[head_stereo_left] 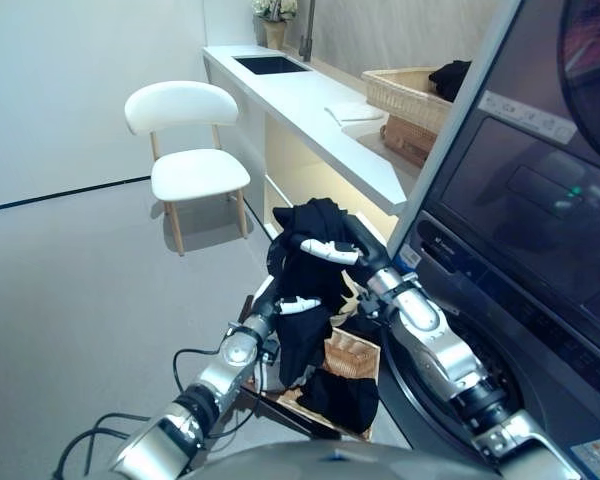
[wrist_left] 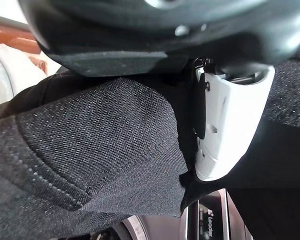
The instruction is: Pick up the clothes and place them into the washing machine
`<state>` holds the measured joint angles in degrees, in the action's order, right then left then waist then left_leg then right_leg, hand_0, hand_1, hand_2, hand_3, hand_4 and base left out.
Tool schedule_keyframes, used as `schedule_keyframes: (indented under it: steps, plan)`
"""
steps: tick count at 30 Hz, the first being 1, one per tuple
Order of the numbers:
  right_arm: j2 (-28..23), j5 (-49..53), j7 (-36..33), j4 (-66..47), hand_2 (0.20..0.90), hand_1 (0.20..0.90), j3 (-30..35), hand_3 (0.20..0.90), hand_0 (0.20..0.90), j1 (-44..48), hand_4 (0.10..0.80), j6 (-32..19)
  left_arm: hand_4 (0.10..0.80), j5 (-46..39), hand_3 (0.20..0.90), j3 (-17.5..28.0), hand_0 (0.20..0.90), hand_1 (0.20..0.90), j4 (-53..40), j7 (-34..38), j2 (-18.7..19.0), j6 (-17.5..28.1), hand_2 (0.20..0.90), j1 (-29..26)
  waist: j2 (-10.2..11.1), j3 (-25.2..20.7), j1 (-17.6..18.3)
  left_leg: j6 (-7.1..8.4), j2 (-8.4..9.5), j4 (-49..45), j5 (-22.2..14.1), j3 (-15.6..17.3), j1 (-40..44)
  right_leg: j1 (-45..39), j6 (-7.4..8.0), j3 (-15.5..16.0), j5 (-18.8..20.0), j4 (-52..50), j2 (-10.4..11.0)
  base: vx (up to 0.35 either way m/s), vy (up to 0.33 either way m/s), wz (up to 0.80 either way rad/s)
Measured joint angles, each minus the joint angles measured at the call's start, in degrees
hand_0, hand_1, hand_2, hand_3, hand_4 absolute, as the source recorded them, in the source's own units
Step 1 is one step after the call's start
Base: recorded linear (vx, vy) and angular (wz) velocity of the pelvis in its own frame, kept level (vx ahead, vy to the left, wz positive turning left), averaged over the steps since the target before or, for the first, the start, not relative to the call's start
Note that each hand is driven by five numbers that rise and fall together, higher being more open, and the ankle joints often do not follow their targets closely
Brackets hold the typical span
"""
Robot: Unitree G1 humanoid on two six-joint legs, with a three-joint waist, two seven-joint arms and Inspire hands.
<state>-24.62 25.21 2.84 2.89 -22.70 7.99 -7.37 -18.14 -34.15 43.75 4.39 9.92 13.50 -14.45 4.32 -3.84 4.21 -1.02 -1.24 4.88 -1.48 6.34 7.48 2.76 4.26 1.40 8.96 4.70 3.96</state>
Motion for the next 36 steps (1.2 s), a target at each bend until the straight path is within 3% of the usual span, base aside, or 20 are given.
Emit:
schedule_keyframes:
  steps: [13, 19, 27, 36]
  plan:
    - [0.55, -0.10, 0.84, -2.16, 0.900, 0.900, 10.70, 0.900, 0.900, -11.01, 0.800, -0.02, 0.300, 4.29, 0.200, 9.55, 0.200, 0.200, -3.46, 1.48, 6.70, 0.01, 0.200, -0.02, -0.86, 0.60, 0.12, -0.15, 0.01, 0.01, -0.21, 0.08, 0.04, 0.03, -0.04, -0.15, -0.07, 0.02, 0.03, 0.000, 0.000, 0.00]
    - [1.09, -4.00, 0.63, -2.19, 0.900, 0.900, 15.67, 0.900, 0.900, -12.96, 0.800, -0.10, 0.300, 6.02, 0.200, 13.46, 0.200, 0.200, -5.52, 1.31, 7.23, 0.04, 0.200, -0.02, -1.70, 1.03, 0.80, -0.14, -0.05, 0.01, -0.21, 0.06, 0.02, 0.01, -0.08, -0.11, -0.09, 0.03, -0.03, 0.000, 0.000, 0.00]
    - [3.20, -15.75, -3.09, 3.73, 0.900, 0.900, 20.14, 0.900, 0.900, -14.69, 0.800, -0.26, 0.300, 10.32, 0.200, 13.75, 0.200, 0.200, -9.46, 0.98, 11.02, -0.70, 0.200, 0.00, -1.81, 1.17, 1.25, -0.16, -0.04, 0.01, -0.24, 0.03, 0.04, 0.00, -0.08, -0.12, -0.10, 0.04, -0.01, 0.003, 0.002, 0.02]
    - [3.51, -21.48, -4.21, 12.26, 0.900, 0.900, 19.89, 0.900, 0.900, -15.40, 0.800, 0.20, 0.300, 12.45, 0.200, 17.61, 0.200, 0.200, -17.06, 0.59, 11.38, -1.90, 0.200, -2.52, -3.06, 2.02, 1.13, -0.18, -0.03, 0.00, -0.23, -0.33, 0.08, -0.19, -0.09, 0.14, -0.10, 0.05, 0.04, -0.001, 0.003, 0.05]
